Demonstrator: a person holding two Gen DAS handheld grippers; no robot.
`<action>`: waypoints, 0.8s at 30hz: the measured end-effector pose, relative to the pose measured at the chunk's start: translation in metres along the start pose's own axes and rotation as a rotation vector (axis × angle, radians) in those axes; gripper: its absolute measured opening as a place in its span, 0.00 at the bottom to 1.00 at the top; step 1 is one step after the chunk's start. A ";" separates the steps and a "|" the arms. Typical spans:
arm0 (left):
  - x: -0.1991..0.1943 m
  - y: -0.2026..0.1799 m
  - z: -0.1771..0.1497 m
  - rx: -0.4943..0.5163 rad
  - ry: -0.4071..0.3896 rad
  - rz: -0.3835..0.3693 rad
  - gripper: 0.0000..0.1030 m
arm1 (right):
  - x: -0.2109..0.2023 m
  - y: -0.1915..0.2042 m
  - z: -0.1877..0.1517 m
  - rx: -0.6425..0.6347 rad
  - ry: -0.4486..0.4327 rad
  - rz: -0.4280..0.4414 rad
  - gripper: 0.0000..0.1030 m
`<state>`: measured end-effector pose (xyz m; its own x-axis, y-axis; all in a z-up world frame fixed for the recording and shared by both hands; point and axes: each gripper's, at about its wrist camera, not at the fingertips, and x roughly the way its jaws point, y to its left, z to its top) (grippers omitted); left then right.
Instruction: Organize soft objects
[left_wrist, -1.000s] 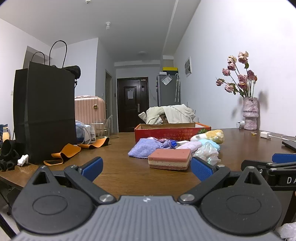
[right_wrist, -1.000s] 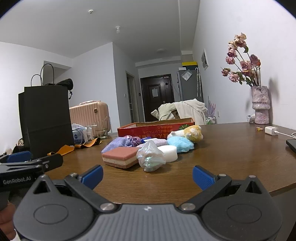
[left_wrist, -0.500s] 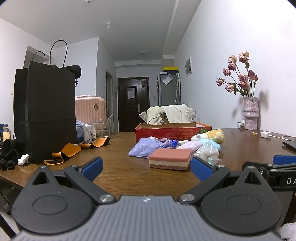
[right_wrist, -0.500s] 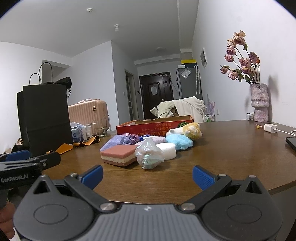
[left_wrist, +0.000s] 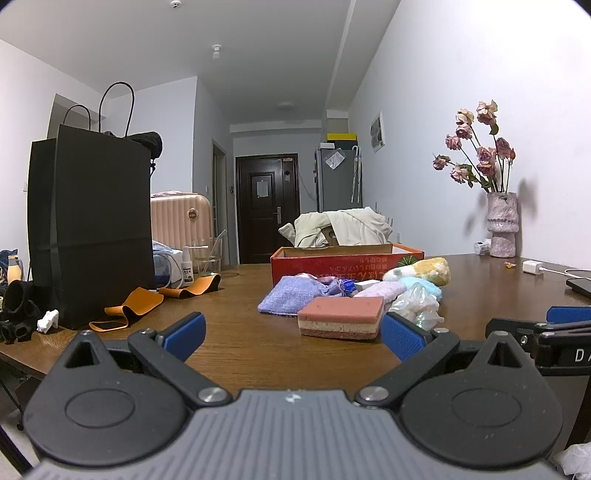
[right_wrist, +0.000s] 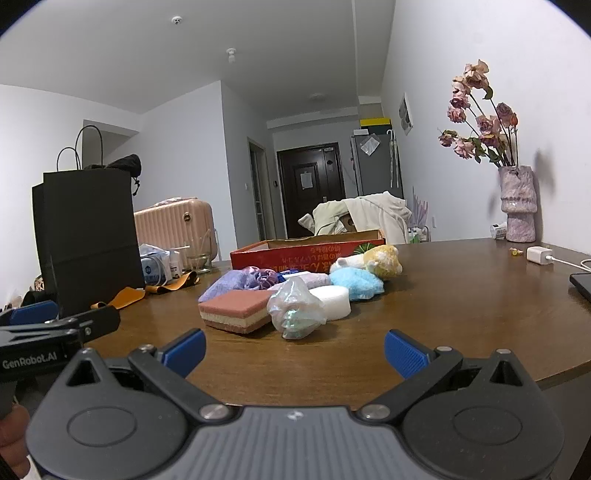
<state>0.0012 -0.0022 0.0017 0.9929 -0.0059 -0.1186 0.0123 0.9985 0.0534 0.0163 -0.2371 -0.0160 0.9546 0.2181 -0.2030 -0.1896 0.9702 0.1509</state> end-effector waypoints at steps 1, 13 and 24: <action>0.000 0.000 0.000 0.002 -0.001 0.001 1.00 | 0.000 0.000 0.000 0.001 0.001 0.000 1.00; 0.003 0.000 0.000 0.001 0.011 0.008 1.00 | 0.002 0.000 -0.001 0.010 0.008 -0.007 1.00; 0.007 -0.001 -0.002 0.008 0.025 0.015 1.00 | 0.007 -0.002 -0.003 0.021 0.021 -0.009 1.00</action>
<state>0.0075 -0.0028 -0.0009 0.9897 0.0104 -0.1426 -0.0014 0.9980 0.0629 0.0226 -0.2373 -0.0202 0.9512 0.2118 -0.2242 -0.1760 0.9697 0.1696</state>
